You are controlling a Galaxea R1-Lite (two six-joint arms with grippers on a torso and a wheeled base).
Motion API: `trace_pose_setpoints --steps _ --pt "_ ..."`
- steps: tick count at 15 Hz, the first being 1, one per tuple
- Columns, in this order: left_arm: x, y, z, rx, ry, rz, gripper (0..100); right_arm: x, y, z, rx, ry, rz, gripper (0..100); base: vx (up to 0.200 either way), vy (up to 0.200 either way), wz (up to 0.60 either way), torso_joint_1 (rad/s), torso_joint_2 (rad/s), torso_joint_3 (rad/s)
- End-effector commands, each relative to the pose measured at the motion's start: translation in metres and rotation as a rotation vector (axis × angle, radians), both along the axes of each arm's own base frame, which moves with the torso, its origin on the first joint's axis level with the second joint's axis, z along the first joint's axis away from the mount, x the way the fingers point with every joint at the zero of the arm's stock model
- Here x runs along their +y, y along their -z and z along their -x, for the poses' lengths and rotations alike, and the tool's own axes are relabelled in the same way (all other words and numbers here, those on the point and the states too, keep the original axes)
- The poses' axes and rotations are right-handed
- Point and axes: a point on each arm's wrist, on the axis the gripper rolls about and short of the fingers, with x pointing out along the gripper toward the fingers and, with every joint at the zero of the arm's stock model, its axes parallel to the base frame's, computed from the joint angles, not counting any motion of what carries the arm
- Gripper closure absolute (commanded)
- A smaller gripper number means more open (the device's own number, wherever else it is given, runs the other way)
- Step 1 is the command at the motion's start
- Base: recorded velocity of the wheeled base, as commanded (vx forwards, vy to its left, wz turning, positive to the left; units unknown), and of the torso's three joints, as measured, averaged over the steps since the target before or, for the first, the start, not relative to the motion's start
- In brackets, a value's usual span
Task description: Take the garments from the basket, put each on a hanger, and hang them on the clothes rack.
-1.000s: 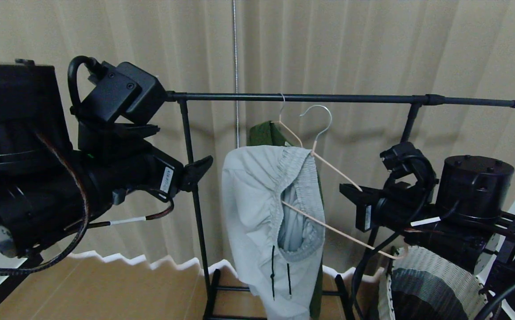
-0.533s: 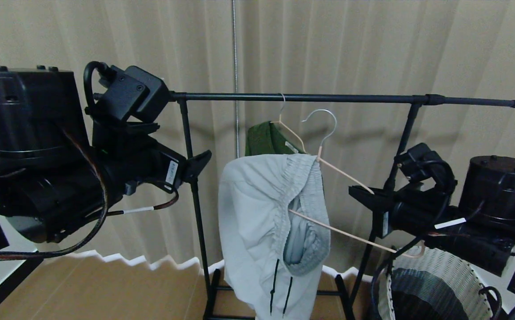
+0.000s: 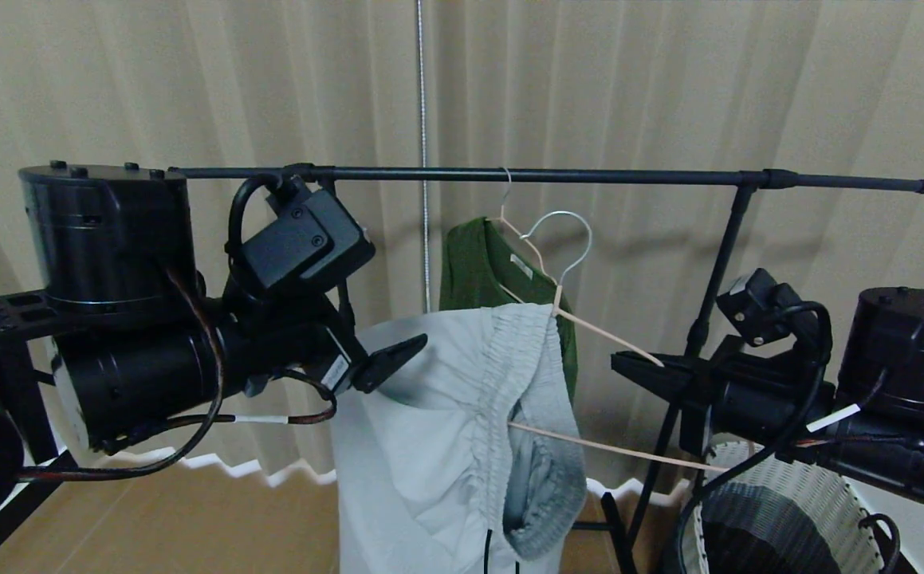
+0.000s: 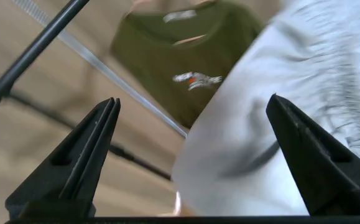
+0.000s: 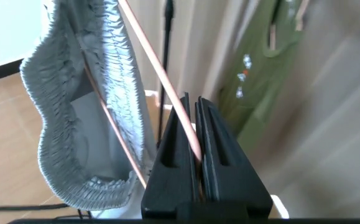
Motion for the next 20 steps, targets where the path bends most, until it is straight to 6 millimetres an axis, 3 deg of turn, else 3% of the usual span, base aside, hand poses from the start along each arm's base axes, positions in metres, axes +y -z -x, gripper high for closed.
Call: trace_pose_setpoints --steps 1,6,14,15,20 --pt "-0.004 0.005 -0.003 0.013 0.034 -0.011 0 0.003 0.005 -0.005 0.017 -0.014 0.004 100 0.0 0.0 0.0 0.0 0.0 0.0" --pt "-0.011 0.021 -0.012 0.067 0.076 -0.034 0 0.01 0.0 -0.003 -0.013 -0.086 -0.022 100 0.0 0.0 0.0 0.0 0.0 0.0" --pt "-0.013 0.025 -0.016 0.054 0.079 -0.025 0 0.016 0.0 0.006 -0.052 -0.203 -0.025 100 0.0 0.0 0.0 0.0 0.0 0.0" --pt "-0.013 0.025 -0.016 0.056 0.079 -0.026 100 0.016 0.0 0.006 -0.052 -0.203 -0.025 100 0.0 0.0 0.0 0.0 0.0 0.0" --pt "-0.013 0.026 -0.015 0.055 0.077 -0.027 100 0.016 0.0 0.005 -0.049 -0.203 -0.025 100 0.0 0.0 0.0 0.0 0.0 0.0"
